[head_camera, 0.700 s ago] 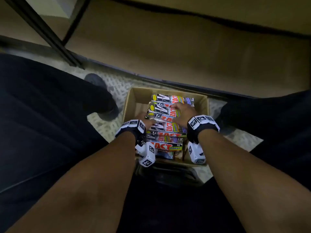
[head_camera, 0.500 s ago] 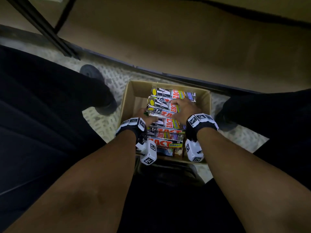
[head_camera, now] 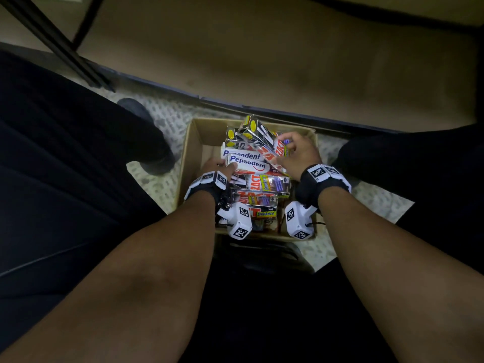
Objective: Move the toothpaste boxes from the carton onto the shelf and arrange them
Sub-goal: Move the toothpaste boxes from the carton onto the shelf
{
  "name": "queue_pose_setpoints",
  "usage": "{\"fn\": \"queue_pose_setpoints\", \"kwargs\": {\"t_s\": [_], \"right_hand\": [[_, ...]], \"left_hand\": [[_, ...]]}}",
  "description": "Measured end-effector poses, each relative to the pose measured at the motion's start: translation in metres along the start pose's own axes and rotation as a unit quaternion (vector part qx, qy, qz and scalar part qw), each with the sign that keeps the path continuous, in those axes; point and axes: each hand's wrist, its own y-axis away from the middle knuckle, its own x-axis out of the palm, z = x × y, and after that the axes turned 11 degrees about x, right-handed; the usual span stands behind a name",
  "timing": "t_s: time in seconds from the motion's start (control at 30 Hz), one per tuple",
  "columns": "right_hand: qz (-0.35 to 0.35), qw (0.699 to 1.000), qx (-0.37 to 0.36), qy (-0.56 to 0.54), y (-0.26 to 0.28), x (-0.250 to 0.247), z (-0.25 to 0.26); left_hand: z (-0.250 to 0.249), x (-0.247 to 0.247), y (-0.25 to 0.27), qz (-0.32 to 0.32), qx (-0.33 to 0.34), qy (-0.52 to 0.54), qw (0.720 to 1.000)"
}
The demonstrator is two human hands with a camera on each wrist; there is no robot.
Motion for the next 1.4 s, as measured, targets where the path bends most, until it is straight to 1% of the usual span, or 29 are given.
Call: {"fn": "queue_pose_setpoints", "kwargs": {"t_s": [0.1,0.2,0.33,0.4,0.53,0.67,0.73,0.8,0.87,0.97,1.03,1.1,1.17,1.23,1.33,1.4], "right_hand": [[-0.025,1.0,0.007,-0.01,0.005,-0.006,-0.001],[-0.053,0.999,0.011,0.004,0.011,-0.01,0.003],[-0.058,0.997,0.036,0.022,0.018,-0.015,0.008],[-0.06,0.996,0.056,0.025,0.02,-0.018,0.008],[-0.042,0.995,0.094,0.016,0.027,-0.023,0.006],[-0.037,0.994,0.105,-0.007,0.035,-0.025,0.004],[-0.03,0.993,0.11,-0.012,0.036,-0.024,0.005],[-0.016,0.994,0.111,-0.01,0.035,-0.023,0.007],[-0.005,0.994,0.11,-0.014,0.035,-0.023,0.009],[0.004,0.993,0.117,-0.021,0.032,-0.019,0.009],[0.003,0.992,0.127,-0.014,0.029,-0.014,0.01],[0.006,0.991,0.134,-0.023,0.028,-0.012,0.011],[0.015,0.99,0.137,-0.034,0.029,-0.014,0.01],[0.027,0.989,0.138,-0.043,0.034,-0.013,0.012],[0.016,0.992,0.121,-0.027,0.03,-0.006,0.011],[0.017,0.992,0.123,-0.033,0.028,-0.004,0.01]], "left_hand": [[-0.004,0.0,0.004,-0.016,0.011,0.031,0.999],[-0.008,0.002,0.007,-0.037,0.037,0.058,0.997],[-0.022,0.002,0.015,-0.068,0.077,0.091,0.991],[-0.03,0.001,0.02,-0.078,0.093,0.129,0.984],[-0.04,-0.002,0.028,-0.069,0.132,0.19,0.97],[-0.054,-0.01,0.035,-0.091,0.177,0.217,0.956],[-0.061,-0.017,0.036,-0.1,0.189,0.238,0.947],[-0.067,-0.026,0.034,-0.107,0.191,0.242,0.945],[-0.075,-0.034,0.034,-0.128,0.199,0.236,0.943],[-0.086,-0.043,0.028,-0.167,0.23,0.234,0.93],[-0.09,-0.049,0.021,-0.171,0.242,0.217,0.93],[-0.091,-0.054,0.016,-0.142,0.24,0.191,0.941],[-0.086,-0.051,0.008,-0.111,0.224,0.16,0.955],[-0.077,-0.043,0.001,-0.1,0.207,0.15,0.962],[-0.059,-0.028,-0.007,-0.092,0.164,0.174,0.967],[-0.048,-0.021,-0.012,-0.089,0.126,0.204,0.967]]}}
